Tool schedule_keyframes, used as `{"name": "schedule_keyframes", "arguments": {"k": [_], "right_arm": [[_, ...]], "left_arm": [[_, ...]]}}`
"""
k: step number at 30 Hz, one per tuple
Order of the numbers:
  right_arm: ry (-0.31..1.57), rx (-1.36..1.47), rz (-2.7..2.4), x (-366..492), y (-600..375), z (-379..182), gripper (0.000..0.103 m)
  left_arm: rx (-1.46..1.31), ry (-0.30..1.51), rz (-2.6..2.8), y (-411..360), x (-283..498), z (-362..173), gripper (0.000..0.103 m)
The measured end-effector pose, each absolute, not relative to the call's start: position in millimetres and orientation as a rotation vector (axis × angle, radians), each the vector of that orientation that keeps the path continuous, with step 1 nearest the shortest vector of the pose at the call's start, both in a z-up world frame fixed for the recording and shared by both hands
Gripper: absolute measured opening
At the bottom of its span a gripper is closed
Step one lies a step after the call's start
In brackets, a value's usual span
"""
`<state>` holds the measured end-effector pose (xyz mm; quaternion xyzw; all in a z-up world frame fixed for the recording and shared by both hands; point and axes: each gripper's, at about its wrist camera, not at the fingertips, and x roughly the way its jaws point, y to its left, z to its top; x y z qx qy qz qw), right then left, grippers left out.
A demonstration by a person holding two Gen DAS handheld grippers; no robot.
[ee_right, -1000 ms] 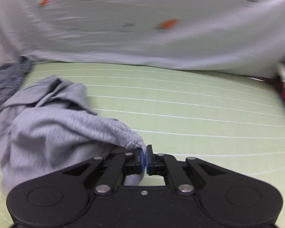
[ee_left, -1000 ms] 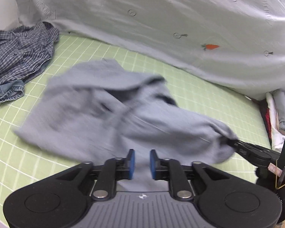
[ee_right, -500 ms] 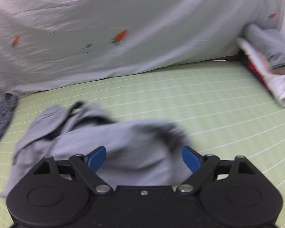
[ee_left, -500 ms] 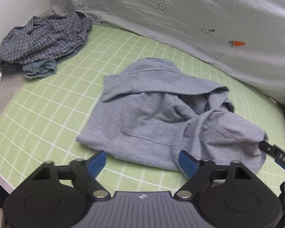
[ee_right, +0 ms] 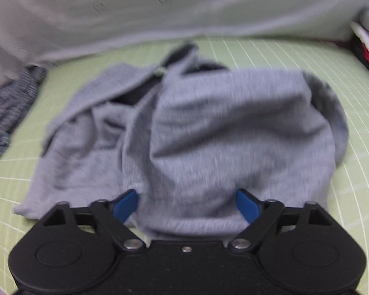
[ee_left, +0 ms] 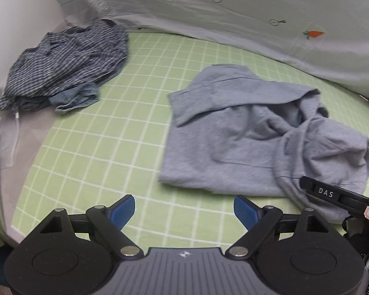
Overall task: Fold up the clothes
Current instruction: 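Lay the grey hoodie on the mat and open both grippers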
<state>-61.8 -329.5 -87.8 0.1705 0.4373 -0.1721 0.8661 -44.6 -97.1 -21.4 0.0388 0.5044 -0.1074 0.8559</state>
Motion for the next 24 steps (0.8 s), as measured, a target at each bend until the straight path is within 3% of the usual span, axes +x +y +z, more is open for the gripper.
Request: {"name": "schedule_keyframes", "arguments": {"k": [1,3,4,16,24], "right_arm": [[0.92,0.359,-0.359,-62.7,-330.7,-88.7,0.043],[0.916,0.348,-0.355,-67.2,-337.2,-85.8,0.011],[0.909,0.332,-0.362,-70.2,-341.8,-82.5,0.007],[0.741,0.191,-0.562,-101.2,-485.0,-32.6,0.006],[0.655,0.147,-0.7,-70.8,-622.0,-17.5,0.006]], "left_arm": [[0.071,1.064,-0.216,-94.6,-44.1,-21.9,0.088],[0.038,1.076,-0.198,-95.4,-41.0,-23.0,0.088],[0.02,1.081,-0.19,-96.4,-39.3,-23.6,0.088],[-0.051,1.073,-0.229,-196.2,-28.7,-25.8,0.088],[-0.085,1.076,-0.144,-240.0,28.7,-34.3,0.088]]}}
